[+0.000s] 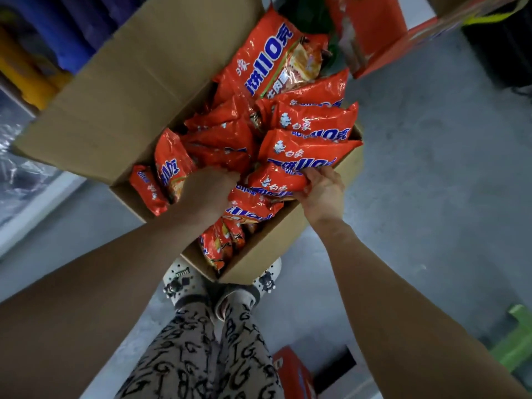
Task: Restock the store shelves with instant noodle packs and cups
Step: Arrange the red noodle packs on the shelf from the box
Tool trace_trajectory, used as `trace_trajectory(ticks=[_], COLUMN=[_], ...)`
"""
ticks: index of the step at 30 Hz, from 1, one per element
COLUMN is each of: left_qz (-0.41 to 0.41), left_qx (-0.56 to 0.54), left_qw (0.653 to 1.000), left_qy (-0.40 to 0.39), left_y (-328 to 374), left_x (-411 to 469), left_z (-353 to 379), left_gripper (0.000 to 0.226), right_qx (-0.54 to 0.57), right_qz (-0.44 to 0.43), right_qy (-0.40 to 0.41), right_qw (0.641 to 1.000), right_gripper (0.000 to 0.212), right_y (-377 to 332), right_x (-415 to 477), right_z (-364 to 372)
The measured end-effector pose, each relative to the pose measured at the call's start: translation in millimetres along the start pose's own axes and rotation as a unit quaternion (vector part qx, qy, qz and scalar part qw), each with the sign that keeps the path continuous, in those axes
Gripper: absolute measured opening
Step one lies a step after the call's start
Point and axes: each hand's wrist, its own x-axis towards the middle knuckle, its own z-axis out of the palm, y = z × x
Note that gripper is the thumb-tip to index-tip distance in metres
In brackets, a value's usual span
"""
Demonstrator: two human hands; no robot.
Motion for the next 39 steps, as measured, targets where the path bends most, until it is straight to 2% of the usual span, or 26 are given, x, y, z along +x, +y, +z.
trace_trajectory(ticks=[4,10,18,22,25,28,31,35,39], left_qz=[-0.016,-0.045,-0.091,-0.113,-0.101,-0.069,-0.048,-0.01,0.015], left_qx=[-0.064,-0.153,-0.222,-0.302,-0.335,-0.369,-0.361,-0.352,-0.383], left_qw=[0.998,0.987,0.969,0.941,0.927,0.913,0.91,0.897,0.851], left_qy=[0.022,0.029,0.061,0.101,0.134,0.162,0.198,0.268,0.359], left_y=[-5,-5,-5,-3,2,7,12,22,36], left_x=[-14,-54,-122,-161,-198,-234,-273,-323,-374], left_z=[-3,-39,-137,-204,-261,-314,-363,-425,-476], left_gripper=[0.042,0.049,0.056,0.052,0.048,0.054,0.048,0.051,0.052], right_qx=[0.008,0.025,0.063,0.066,0.085,0.078,0.069,0.074,0.066], right_qz=[-0.011,-0.017,0.001,0.022,0.017,0.002,-0.026,-0.066,-0.117], right_qy=[-0.004,-0.008,0.068,0.118,0.159,0.193,0.231,0.27,0.287], right_qw=[1.0,1.0,0.996,0.991,0.983,0.978,0.97,0.958,0.948], right_gripper=[0.046,0.041,0.037,0.043,0.039,0.037,0.031,0.037,0.045], right_y=[-9,-40,-85,-113,-140,-166,-189,-218,-239], right_x=[-7,-33,-86,-124,-159,-194,-224,-258,-287], right_z=[-13,-73,-187,-243,-287,-330,-373,-427,-481])
